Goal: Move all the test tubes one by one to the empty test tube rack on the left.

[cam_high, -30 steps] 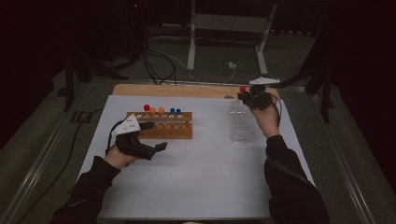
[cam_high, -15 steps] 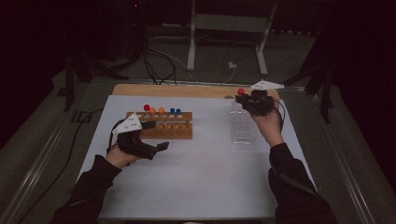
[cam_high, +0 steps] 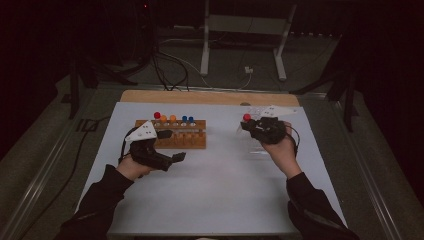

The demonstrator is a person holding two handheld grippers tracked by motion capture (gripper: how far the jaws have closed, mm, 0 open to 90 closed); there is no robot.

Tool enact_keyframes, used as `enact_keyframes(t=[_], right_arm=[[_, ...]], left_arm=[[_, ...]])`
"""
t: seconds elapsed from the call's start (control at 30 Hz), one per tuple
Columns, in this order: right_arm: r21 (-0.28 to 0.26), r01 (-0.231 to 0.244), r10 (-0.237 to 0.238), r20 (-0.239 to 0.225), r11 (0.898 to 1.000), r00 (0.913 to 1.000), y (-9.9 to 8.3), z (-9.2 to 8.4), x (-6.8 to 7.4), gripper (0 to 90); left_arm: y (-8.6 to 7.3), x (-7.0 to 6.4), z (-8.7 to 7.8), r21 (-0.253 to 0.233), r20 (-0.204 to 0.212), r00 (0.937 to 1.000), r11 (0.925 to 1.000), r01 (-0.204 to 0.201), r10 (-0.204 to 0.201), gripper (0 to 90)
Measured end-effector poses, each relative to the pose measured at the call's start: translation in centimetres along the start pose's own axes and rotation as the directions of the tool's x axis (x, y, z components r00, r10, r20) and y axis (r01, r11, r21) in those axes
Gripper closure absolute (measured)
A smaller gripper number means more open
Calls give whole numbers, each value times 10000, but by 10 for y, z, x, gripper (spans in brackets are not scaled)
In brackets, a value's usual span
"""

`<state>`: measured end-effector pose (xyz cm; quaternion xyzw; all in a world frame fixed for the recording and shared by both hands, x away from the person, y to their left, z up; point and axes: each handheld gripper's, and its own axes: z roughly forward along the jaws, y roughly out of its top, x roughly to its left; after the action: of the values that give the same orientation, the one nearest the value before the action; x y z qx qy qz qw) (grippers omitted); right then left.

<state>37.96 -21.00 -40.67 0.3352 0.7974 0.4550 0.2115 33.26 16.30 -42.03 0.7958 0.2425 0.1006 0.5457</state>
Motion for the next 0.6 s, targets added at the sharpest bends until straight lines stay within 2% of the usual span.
enact_keyframes(t=[0.13, 0.23, 0.4, 0.53, 0.6], right_arm=[[55, 32, -30, -399, 10000, 9992, -8, 0, 14, 744], [157, 276, -265, -638, 9995, 9976, -13, 1, 28, 744], [307, 600, -562, -1120, 9977, 9921, -20, 5, 49, 744], [229, 723, -680, -1514, 9971, 9861, -21, 6, 63, 744], [217, 774, -727, -1679, 9968, 9831, -21, 6, 68, 744]], left_arm=[[4, -3, 5, 33, 140, 9999, 10000, -4, 3, 48], [8, -6, 10, 43, 266, 9996, 10000, -11, 10, 49], [16, -13, 20, 49, 439, 9990, 9999, -105, 103, 61], [20, -19, 29, 122, 616, 9978, 9996, -247, 239, 78], [22, -22, 35, 94, 700, 9971, 9995, -292, 285, 116]])
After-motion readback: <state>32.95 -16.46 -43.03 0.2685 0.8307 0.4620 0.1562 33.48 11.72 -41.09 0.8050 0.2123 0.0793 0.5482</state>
